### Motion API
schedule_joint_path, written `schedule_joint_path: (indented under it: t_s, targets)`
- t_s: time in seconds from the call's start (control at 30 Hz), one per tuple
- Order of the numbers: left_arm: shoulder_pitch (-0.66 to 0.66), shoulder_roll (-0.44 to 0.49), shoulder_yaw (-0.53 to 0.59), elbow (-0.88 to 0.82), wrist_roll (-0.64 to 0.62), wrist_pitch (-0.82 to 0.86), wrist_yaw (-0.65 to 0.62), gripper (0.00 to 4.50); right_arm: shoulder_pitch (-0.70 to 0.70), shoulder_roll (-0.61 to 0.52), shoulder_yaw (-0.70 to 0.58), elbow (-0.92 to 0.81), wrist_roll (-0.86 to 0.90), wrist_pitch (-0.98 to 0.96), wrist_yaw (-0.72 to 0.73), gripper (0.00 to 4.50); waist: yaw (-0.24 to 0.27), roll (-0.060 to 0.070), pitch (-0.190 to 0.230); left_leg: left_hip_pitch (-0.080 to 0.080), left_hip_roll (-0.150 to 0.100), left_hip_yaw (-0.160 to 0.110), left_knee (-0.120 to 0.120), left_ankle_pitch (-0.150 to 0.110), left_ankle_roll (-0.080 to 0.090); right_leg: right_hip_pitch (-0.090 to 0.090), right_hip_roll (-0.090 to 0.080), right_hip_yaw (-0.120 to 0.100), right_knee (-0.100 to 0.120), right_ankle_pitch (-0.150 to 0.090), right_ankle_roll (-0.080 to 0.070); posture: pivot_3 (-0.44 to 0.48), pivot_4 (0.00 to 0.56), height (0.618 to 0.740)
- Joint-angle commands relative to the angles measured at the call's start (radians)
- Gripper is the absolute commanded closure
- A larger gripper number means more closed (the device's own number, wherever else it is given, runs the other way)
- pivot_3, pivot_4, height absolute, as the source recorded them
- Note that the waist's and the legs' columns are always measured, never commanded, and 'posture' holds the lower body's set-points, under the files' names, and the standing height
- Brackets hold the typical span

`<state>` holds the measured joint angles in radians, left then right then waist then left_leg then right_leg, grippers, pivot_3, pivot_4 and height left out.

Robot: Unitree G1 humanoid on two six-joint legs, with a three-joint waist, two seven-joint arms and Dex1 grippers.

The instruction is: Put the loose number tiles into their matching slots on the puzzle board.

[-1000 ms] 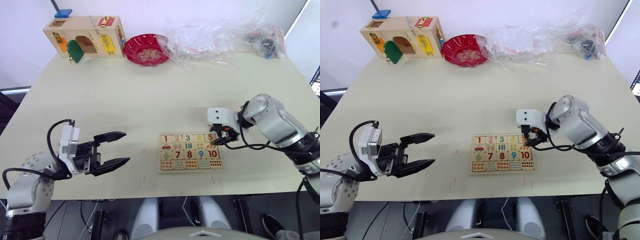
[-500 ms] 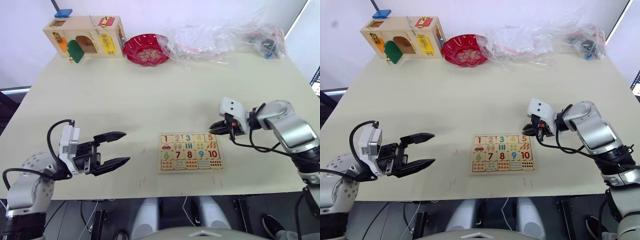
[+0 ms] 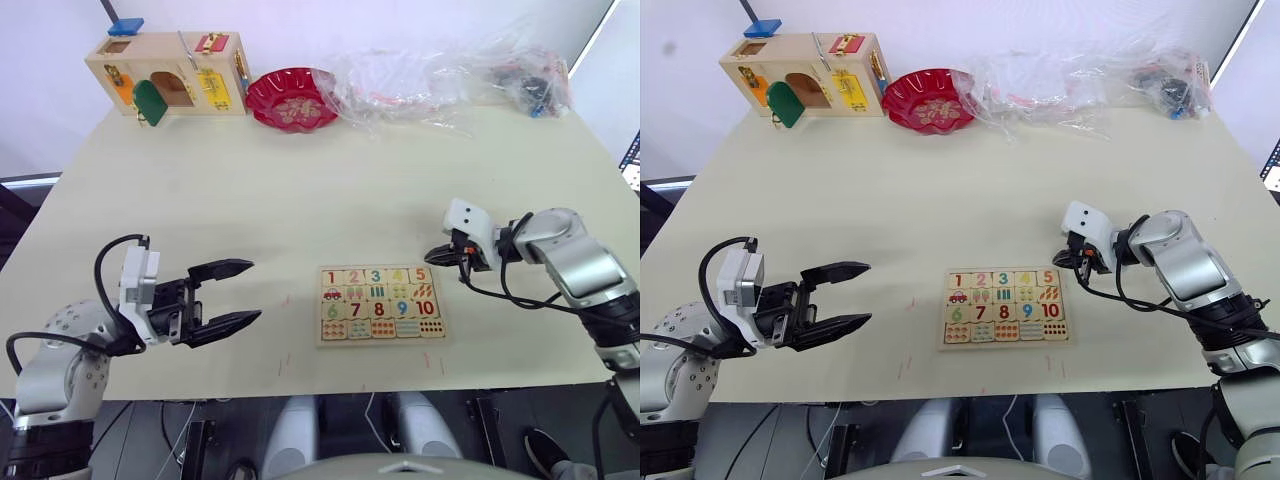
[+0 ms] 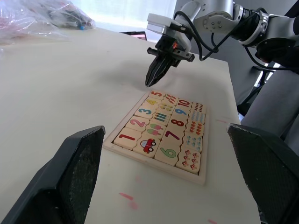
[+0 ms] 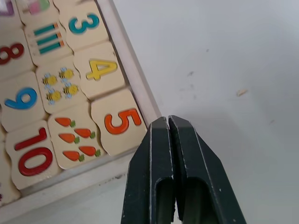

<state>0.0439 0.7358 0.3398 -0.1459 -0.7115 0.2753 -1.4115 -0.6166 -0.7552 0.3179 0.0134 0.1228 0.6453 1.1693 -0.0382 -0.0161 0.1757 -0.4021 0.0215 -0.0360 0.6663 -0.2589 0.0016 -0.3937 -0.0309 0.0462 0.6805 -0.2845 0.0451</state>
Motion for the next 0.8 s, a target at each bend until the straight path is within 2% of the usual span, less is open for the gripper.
schedule_joint_path:
  t_s: [0.03,0.6,0.8]
  targets:
    - [0.001,0.001,0.007,-0.022,-0.019,-0.008,0.000,0.00,-0.010,-0.008,-0.002,-0.021,-0.004,-0.023,0.010,4.45,0.000,0.000,0.000,0.000,0.000,0.000,0.000,0.000,0.000,0.000,0.000,0.000,0.000,0.000,0.000,0.000,0.150,0.740]
    - [0.003,0.002,0.006,-0.028,-0.019,-0.006,0.004,0.00,0.005,-0.014,0.011,-0.057,-0.001,-0.027,0.014,4.45,0.000,0.000,0.000,0.000,0.000,0.000,0.000,0.000,0.000,0.000,0.000,0.000,0.000,0.000,0.000,0.000,0.150,0.740]
    - [0.021,-0.002,0.009,-0.040,-0.019,0.000,0.020,0.00,0.037,-0.036,-0.102,-0.084,0.030,-0.082,-0.038,4.45,0.001,0.000,0.000,0.000,0.000,0.000,0.000,0.000,0.000,0.000,0.000,0.000,0.000,0.000,0.000,0.000,0.150,0.740]
